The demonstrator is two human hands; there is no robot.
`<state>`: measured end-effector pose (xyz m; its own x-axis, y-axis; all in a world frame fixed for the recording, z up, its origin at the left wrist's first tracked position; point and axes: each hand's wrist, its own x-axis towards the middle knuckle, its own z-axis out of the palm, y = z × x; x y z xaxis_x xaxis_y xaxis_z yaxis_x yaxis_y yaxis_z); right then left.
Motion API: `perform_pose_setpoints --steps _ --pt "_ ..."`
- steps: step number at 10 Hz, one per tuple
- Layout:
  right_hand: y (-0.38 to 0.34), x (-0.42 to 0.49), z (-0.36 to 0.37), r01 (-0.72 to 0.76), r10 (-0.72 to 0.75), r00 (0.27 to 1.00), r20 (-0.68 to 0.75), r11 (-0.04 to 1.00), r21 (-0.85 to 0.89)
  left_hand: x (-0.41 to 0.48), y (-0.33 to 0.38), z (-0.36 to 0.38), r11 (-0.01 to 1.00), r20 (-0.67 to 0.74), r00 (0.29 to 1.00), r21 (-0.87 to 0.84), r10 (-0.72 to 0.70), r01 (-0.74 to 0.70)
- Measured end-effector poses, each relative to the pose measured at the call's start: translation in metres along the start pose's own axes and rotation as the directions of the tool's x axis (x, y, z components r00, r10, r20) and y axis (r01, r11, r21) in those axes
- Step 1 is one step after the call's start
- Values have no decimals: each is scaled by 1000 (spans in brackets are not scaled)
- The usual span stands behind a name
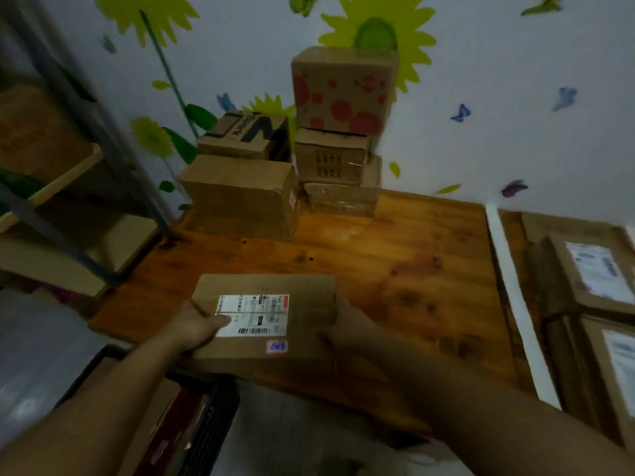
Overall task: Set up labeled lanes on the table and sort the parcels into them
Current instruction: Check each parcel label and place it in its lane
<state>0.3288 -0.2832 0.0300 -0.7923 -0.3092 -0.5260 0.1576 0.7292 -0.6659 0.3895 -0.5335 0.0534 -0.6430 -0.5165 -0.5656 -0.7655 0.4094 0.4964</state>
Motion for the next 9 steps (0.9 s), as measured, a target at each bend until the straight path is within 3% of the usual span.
perform_pose_setpoints --steps 1,3,4,6,9 --pt "5 -7 6 -13 41 991 -126 976 217 5 11 -7 990 10 991 -22 136 -136" --pt "-9 -73 -32 139 72 879 -471 907 399 -32 57 -15 889 3 895 -114 447 -443" --pt "-8 -112 -61 219 60 787 -614 903 369 -67 83 -18 773 28 785 -199 618 -602" --pt "-2 -198 -115 375 43 616 -787 862 340 -137 126 -5 543 -49 590 -333 806 -771" --pt "59 -307 -178 409 -18 379 -925 900 150 -228 174 50 293 -107 365 -411 925 -863"
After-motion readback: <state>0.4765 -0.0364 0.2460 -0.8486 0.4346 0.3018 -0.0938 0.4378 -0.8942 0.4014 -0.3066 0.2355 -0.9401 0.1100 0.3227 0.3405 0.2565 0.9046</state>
